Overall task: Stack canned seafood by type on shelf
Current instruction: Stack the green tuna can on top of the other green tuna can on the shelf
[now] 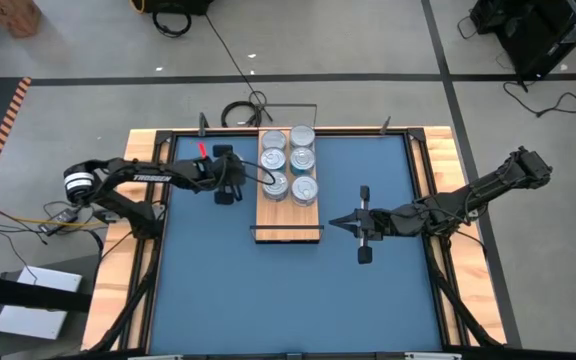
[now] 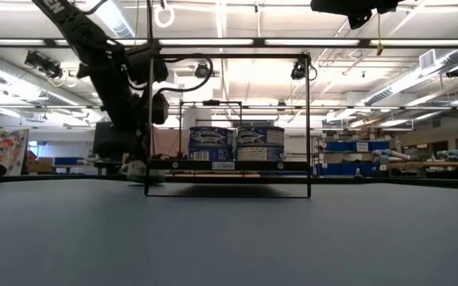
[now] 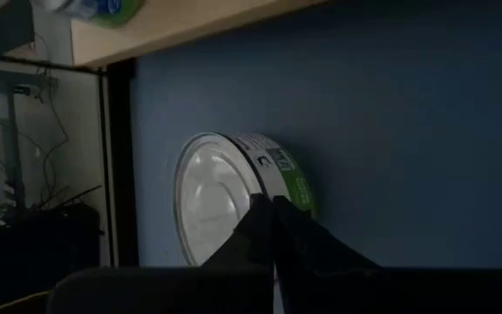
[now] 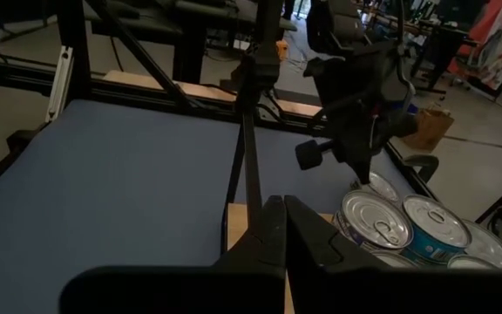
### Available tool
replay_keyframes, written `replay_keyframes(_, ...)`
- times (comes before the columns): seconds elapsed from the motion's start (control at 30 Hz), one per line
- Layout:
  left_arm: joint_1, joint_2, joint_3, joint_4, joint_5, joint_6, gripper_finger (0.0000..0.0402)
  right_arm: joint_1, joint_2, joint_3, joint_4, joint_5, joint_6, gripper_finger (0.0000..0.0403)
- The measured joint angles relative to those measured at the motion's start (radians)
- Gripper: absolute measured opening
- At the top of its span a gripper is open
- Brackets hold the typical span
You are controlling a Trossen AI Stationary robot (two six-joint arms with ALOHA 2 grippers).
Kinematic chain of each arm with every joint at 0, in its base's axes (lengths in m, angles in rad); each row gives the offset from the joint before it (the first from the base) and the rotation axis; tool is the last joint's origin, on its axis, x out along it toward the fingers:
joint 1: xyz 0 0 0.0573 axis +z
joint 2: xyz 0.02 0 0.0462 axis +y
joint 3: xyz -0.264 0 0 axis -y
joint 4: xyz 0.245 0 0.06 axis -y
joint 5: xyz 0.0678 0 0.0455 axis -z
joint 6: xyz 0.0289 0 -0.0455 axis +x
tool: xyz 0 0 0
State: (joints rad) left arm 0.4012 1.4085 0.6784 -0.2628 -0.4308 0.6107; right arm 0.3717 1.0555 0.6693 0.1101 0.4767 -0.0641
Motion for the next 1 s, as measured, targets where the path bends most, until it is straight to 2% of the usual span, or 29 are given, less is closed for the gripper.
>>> replay_keyframes(0.4, -0.112, -0.017, 0.090, -0.254, -0.004, -0.091, 0.0000, 0.007, 0.000, 0.000, -0.004, 0.000, 0.001, 0.0005)
replay_keyframes(0.57, -0.101, -0.029, 0.080, -0.252, -0.030, -0.116, 0.0000, 0.022, 0.000, 0.000, -0.002, -0.001, 0.001, 0.0005)
replay_keyframes(0.73, -0.006, -0.028, 0.068, -0.175, 0.132, -0.117, 0.0001, 0.032, 0.000, 0.000, -0.001, 0.000, 0.007, 0.0005)
replay_keyframes(0.87, 0.035, -0.028, 0.069, -0.146, 0.165, -0.097, 0.0022, 0.034, 0.000, 0.000, 0.000, -0.001, 0.008, 0.0005)
replay_keyframes(1.0, 0.037, -0.012, 0.069, -0.150, 0.205, -0.067, 0.0063, 0.034, 0.000, 0.000, 0.001, -0.001, 0.004, 0.0005)
